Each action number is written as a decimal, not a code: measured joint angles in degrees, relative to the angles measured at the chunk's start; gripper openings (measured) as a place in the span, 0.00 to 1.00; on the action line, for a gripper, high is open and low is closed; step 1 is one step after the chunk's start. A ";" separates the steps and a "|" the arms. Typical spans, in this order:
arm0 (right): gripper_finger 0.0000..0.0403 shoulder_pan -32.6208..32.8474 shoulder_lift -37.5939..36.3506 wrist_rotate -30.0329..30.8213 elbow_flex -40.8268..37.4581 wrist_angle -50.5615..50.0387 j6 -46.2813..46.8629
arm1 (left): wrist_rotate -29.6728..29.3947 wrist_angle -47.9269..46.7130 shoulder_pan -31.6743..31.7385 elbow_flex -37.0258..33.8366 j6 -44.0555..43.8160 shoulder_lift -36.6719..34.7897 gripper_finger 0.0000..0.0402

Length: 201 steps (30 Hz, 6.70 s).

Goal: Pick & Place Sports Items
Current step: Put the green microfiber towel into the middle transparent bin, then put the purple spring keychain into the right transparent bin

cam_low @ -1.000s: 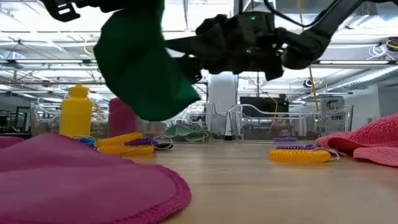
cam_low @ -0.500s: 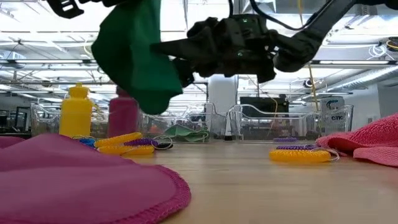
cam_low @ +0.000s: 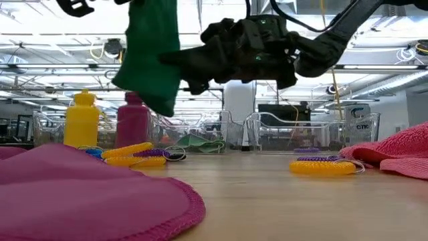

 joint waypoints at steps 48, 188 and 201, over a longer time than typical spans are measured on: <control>0.00 -3.37 -2.30 9.20 0.05 -0.12 -7.28 | -10.02 -5.62 4.84 0.00 -38.21 -6.15 0.58; 0.61 4.53 -39.32 52.28 -16.63 -23.67 -29.42 | 9.74 -63.34 46.14 62.68 -34.89 60.83 0.45; 0.61 4.53 -39.32 52.13 -16.63 -24.92 -28.48 | -4.25 -71.16 43.53 78.99 -32.63 60.78 0.65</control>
